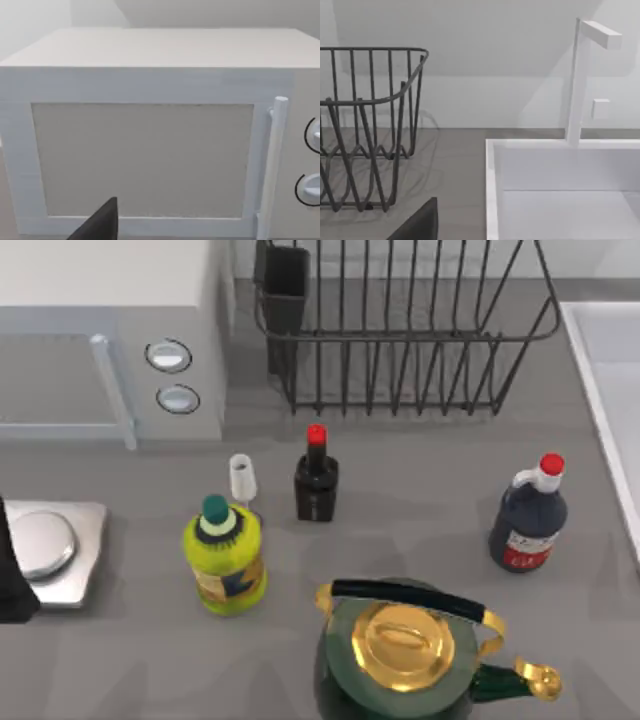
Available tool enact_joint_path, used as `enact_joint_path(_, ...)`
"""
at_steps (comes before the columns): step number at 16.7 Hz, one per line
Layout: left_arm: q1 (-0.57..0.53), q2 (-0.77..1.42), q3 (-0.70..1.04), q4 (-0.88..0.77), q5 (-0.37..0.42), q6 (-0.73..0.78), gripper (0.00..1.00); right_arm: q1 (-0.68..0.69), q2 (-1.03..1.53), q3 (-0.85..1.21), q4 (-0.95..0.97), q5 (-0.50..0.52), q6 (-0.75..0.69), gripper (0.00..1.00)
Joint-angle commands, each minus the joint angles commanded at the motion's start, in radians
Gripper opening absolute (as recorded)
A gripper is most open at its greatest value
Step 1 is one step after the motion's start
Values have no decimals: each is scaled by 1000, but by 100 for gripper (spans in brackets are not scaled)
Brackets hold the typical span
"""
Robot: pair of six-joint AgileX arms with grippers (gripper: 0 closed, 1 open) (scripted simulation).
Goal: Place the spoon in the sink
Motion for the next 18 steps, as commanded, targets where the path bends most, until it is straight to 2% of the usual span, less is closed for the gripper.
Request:
enact_joint_path(3, 0, 0, 0, 0, 0, 0, 100, -5, 13, 11, -12, 0, 4, 100)
enact_joint_path(7, 0, 0, 0, 0, 0, 0, 100, -62, 163, 130, -148, 0, 46, 100)
enact_joint_path(18, 0, 0, 0, 0, 0, 0, 100, -339, 1106, 709, -815, 2, 249, 100)
